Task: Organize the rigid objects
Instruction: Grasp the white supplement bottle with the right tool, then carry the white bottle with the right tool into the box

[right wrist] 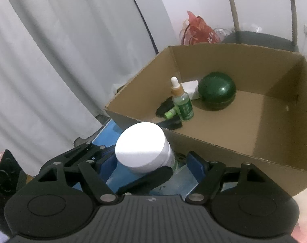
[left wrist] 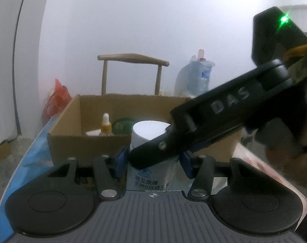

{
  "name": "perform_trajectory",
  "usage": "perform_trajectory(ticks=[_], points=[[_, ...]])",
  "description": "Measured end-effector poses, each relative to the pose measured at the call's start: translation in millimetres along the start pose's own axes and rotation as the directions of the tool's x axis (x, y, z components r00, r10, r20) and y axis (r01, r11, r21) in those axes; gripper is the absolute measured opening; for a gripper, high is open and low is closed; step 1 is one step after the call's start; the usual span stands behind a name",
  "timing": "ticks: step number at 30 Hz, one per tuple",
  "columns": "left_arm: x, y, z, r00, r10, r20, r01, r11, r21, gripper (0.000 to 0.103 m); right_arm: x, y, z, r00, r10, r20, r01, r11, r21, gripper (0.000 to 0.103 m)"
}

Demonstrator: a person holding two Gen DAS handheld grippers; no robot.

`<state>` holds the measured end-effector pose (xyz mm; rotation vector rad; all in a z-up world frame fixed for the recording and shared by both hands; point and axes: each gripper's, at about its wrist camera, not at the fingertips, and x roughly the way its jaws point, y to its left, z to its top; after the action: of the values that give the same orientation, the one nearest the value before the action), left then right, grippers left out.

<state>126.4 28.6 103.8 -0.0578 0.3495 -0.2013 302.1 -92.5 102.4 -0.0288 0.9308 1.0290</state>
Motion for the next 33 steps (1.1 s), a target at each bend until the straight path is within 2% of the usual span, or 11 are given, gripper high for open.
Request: perform_trajectory(ticks=[3,10,13,16,19,21,25,27,33], points=[[-7,-5,5,1.000,-0.006,0.019,0.006,1.000,0.015,0.054,-7,6,0,1.000,0.020,0.016,-0.020,1.000,-0.011,0.066],[-24,-9,32,0.996,-0.039,0.076,0.038,0.999,0.016,0.054,-46,35,6,0.993,-0.005,0.120,0.018,0.995,-0.102,0.065],[-27,-11,55,0.992,-0.082,0.096,0.080,0.997,0.018,0.054,-68,46,18,0.986,-0.031,0.163,0.055,0.988,-0.143,0.064],[-16,-5,83,0.986,-0.142,0.084,0.143,0.990,-0.004,0.054,-83,49,39,0.980,-0.054,0.192,0.085,0.984,-0.156,0.063],[12,-1,103,0.982,-0.188,0.023,0.187,0.982,0.013,0.054,-80,46,62,0.973,-0.118,0.198,0.152,0.975,-0.165,0.063],[40,2,112,0.975,-0.214,-0.054,0.216,0.976,0.028,0.054,-69,35,77,0.972,-0.158,0.174,0.186,0.970,-0.157,0.063],[87,8,114,0.965,-0.203,-0.166,0.217,0.973,0.076,0.054,-38,-5,99,0.982,-0.148,0.114,0.156,0.985,-0.069,0.062],[106,13,110,0.950,-0.211,-0.229,0.231,0.971,0.064,0.054,-22,-23,105,0.988,-0.138,0.063,0.139,0.990,-0.020,0.063],[140,23,92,0.927,-0.199,-0.318,0.244,0.963,0.111,0.054,16,-53,106,0.992,-0.127,-0.001,0.127,0.992,0.016,0.062]])
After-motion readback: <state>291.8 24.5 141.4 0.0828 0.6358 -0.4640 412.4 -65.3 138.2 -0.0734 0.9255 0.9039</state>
